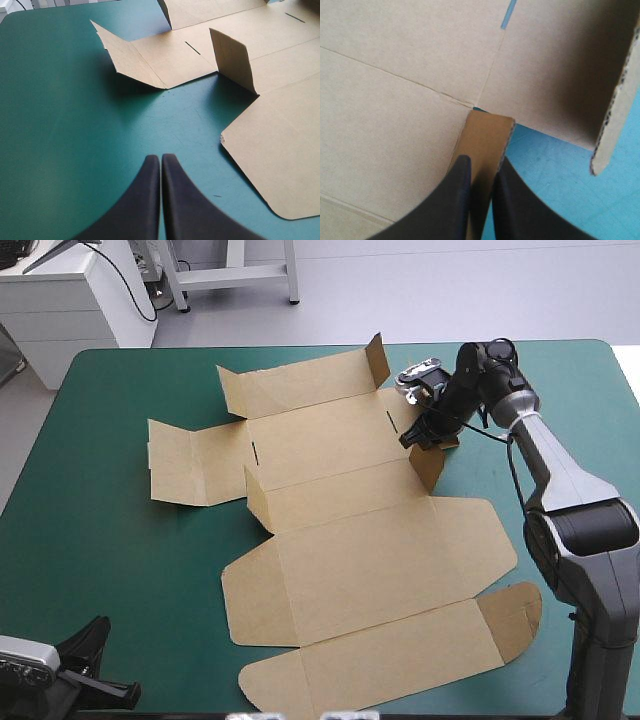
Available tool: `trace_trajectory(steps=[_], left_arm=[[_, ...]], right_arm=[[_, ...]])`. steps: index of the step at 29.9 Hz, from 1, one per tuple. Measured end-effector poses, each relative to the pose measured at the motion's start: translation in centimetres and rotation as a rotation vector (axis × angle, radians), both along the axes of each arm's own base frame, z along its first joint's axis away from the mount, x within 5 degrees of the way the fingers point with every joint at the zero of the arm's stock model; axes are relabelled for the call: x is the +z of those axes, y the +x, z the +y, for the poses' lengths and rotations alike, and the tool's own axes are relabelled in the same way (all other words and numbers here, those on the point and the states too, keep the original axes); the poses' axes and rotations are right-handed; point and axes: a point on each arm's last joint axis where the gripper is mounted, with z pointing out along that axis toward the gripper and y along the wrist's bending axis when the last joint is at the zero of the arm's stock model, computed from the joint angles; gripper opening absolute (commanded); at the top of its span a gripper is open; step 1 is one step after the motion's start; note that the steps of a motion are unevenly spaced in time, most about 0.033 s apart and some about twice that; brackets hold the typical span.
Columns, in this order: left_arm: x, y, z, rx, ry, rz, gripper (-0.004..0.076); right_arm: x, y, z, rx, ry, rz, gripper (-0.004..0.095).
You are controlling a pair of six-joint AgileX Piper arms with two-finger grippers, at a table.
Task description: Fold the box
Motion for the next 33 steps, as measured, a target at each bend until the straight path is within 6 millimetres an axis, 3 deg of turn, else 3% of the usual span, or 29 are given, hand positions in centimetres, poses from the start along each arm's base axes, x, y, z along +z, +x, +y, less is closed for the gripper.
trace_trajectory(steps=[7, 12, 25, 33], left_arm=[[0.0, 0.0, 0.0, 0.0, 0.0, 0.0, -0.0008], [0.0, 0.0, 0.0, 0.0, 0.0, 0.0, -0.0008], [0.0, 0.0, 0.0, 0.0, 0.0, 0.0, -0.0008], [0.0, 0.0, 0.0, 0.0, 0.0, 0.0, -0.0008]], right_arm=[[0.0, 0.1, 0.2, 0.012, -0.026, -0.016, -0.0021], [-0.1, -0.1, 0.8, 0.112, -0.066, -0.04, -0.002], [0.0, -2.0, 6.7, 0.555, -0.229, -0.135, -0.0021], [0.2, -2.7, 8.3, 0.686, -0.245, -0.16, -0.0021]])
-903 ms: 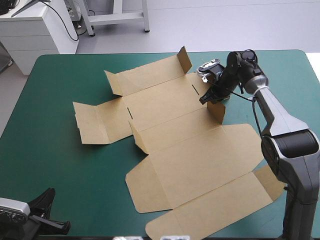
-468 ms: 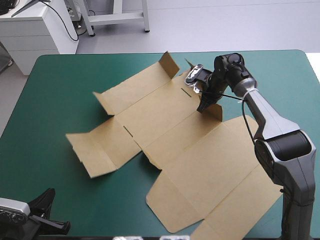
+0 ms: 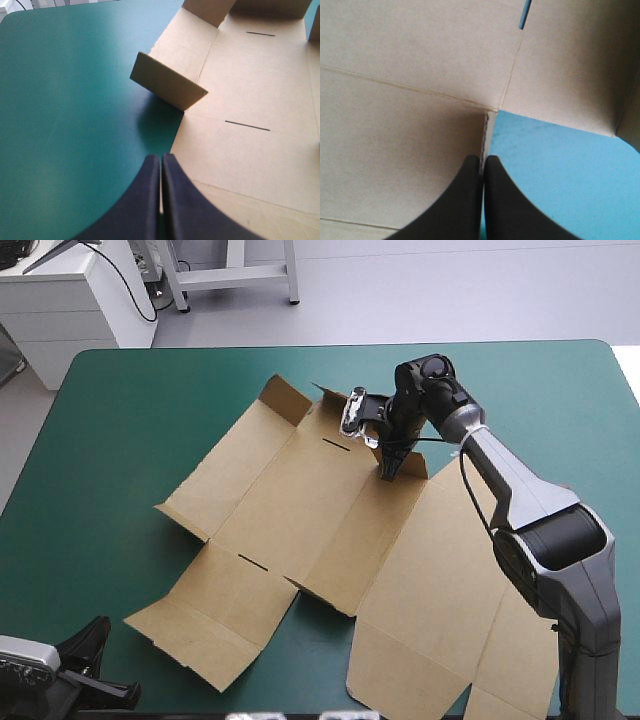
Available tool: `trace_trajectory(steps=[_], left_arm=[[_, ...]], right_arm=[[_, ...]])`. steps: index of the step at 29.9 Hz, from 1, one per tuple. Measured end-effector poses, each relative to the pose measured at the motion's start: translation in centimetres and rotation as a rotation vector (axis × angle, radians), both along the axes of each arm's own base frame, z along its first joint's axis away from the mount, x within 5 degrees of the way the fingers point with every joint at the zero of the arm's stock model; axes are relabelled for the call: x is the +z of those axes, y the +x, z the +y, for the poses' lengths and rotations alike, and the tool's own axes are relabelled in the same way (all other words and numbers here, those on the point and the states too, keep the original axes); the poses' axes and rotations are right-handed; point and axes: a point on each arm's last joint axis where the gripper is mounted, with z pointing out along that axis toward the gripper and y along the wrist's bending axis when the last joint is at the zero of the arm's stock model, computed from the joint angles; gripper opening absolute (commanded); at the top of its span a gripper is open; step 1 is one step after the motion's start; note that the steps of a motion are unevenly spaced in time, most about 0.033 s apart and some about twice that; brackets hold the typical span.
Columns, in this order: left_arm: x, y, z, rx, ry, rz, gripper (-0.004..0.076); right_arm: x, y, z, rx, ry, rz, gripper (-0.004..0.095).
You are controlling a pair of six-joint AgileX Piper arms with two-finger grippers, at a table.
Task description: Fold the box
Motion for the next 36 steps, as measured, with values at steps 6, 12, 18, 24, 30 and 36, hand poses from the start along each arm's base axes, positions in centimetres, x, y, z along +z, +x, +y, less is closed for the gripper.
trace_trajectory(steps=[6, 12, 18, 24, 30, 36], left_arm=[[0.0, 0.0, 0.0, 0.0, 0.0, 0.0, -0.0008], [0.0, 0.0, 0.0, 0.0, 0.0, 0.0, -0.0008], [0.0, 0.0, 0.0, 0.0, 0.0, 0.0, -0.0008], [0.0, 0.0, 0.0, 0.0, 0.0, 0.0, -0.0008], [0.0, 0.0, 0.0, 0.0, 0.0, 0.0, -0.0008], [0.0, 0.0, 0.0, 0.0, 0.0, 0.0, -0.0008]], right_arm=[[1.0, -1.2, 2.8, 0.13, 0.016, -0.037, -0.0021], [2.2, -2.3, 5.9, 0.271, 0.034, -0.127, -0.0021], [2.7, -3.5, 8.8, 0.398, 0.052, -0.228, -0.0021], [3.6, -3.9, 11.5, 0.436, 0.129, -0.39, -0.0021], [4.0, -3.3, 12.2, 0.328, 0.218, -0.459, -0.0021], [2.5, -3.0, 12.2, 0.289, 0.181, -0.397, -0.0021]])
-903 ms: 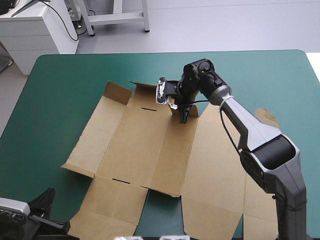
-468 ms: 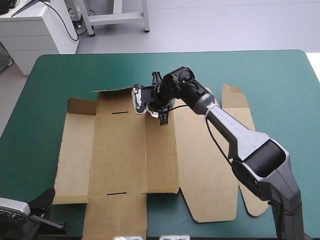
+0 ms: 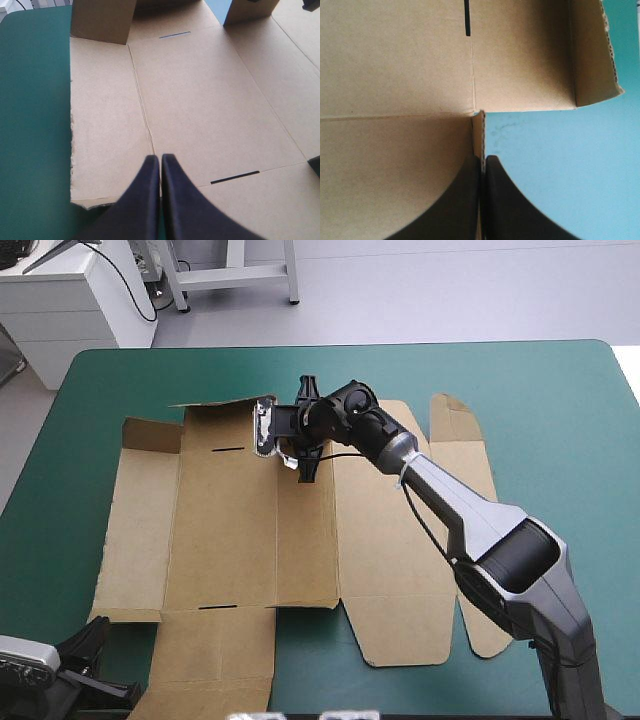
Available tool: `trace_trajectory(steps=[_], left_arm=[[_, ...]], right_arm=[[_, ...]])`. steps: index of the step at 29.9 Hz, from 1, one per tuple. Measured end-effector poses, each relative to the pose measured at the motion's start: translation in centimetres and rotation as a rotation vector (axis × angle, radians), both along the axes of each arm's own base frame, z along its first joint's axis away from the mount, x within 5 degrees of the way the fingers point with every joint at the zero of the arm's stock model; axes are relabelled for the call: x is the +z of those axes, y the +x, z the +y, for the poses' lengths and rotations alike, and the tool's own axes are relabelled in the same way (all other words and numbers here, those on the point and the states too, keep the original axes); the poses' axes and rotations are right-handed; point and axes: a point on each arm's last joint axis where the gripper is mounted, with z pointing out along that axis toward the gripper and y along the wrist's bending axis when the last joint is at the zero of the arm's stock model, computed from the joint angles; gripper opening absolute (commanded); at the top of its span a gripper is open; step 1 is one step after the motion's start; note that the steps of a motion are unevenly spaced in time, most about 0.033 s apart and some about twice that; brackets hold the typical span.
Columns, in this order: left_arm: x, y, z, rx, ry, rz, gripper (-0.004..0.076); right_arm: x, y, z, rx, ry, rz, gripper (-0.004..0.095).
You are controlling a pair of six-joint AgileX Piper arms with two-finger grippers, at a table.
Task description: Fold the box
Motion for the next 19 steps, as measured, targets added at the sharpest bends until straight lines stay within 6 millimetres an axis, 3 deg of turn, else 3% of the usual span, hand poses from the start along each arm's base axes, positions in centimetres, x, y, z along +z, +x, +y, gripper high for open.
trace_trajectory(steps=[10, 13, 19], left_arm=[[0.0, 0.0, 0.0, 0.0, 0.0, 0.0, -0.0008], [-0.01, 0.0, 0.0, 0.0, 0.0, 0.001, -0.0008], [0.0, 0.0, 0.0, 0.0, 0.0, 0.0, -0.0008]], right_arm=[[-0.94, 0.5, -0.01, -0.074, 0.011, 0.03, 0.0013], [-0.86, 0.63, -0.06, -0.113, 0.034, 0.033, 0.0122], [-0.71, 0.81, -0.05, -0.149, 0.07, 0.033, 0.0474]])
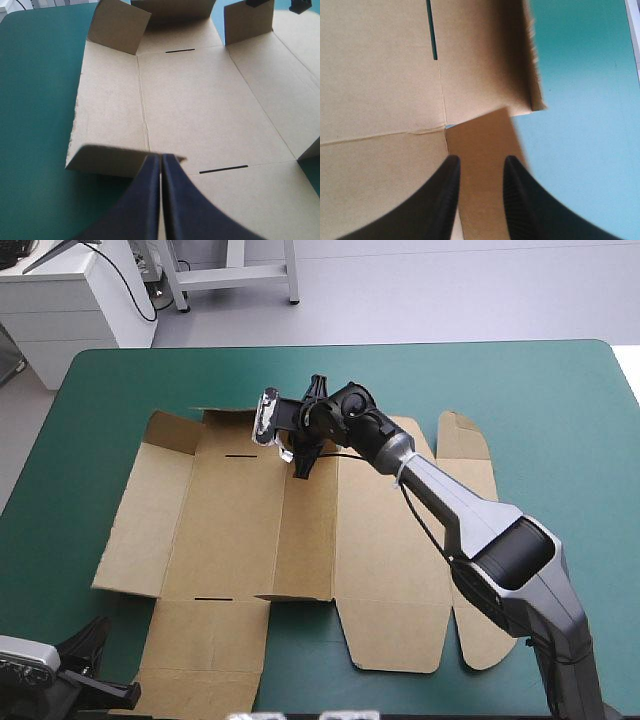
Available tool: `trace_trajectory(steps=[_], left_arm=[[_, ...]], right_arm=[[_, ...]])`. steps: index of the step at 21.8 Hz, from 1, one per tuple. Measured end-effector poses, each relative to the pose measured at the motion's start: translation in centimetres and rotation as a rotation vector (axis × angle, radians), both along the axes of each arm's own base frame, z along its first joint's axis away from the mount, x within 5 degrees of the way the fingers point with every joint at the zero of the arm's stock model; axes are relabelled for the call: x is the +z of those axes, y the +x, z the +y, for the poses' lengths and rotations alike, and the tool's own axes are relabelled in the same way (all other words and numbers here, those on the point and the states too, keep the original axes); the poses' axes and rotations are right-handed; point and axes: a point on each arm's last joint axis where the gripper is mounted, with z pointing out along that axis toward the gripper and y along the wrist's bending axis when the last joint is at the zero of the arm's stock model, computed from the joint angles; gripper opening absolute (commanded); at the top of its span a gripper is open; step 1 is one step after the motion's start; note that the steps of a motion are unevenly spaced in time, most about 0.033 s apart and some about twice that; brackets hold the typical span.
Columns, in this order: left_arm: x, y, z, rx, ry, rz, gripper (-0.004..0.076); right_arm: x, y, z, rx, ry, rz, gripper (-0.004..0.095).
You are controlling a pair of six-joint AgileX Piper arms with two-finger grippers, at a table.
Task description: Fold the box
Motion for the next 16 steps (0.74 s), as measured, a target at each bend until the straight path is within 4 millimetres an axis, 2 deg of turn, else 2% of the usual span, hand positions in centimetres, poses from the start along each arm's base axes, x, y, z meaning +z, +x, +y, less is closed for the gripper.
trace_trajectory(steps=[2, 7, 9, 11, 15, 16], left_arm=[[0.0, 0.0, 0.0, 0.0, 0.0, 0.0, -0.0008], [0.0, 0.0, 0.0, 0.0, 0.0, 0.0, -0.0008], [0.0, 0.0, 0.0, 0.0, 0.0, 0.0, -0.0008], [0.0, 0.0, 0.0, 0.0, 0.0, 0.0, -0.0008], [0.0, 0.0, 0.0, 0.0, -0.001, -0.005, -0.0008], [0.1, 0.0, 0.0, 0.0, -0.002, -0.012, -0.0008]], right_arm=[[0.0, 0.0, 0.0, -0.007, 0.007, 0.001, 0.0507], [0.1, 0.3, -0.3, -0.055, 0.0, -0.013, 0.0507], [0.2, 0.3, -0.4, -0.084, 0.006, -0.007, 0.0473], [0.8, -0.1, -0.9, -0.117, 0.007, 0.019, 0.0288], [2.9, -1.4, -2.1, -0.155, -0.017, 0.072, -0.0017], [3.5, -1.9, -2.5, -0.162, -0.03, 0.089, -0.001]])
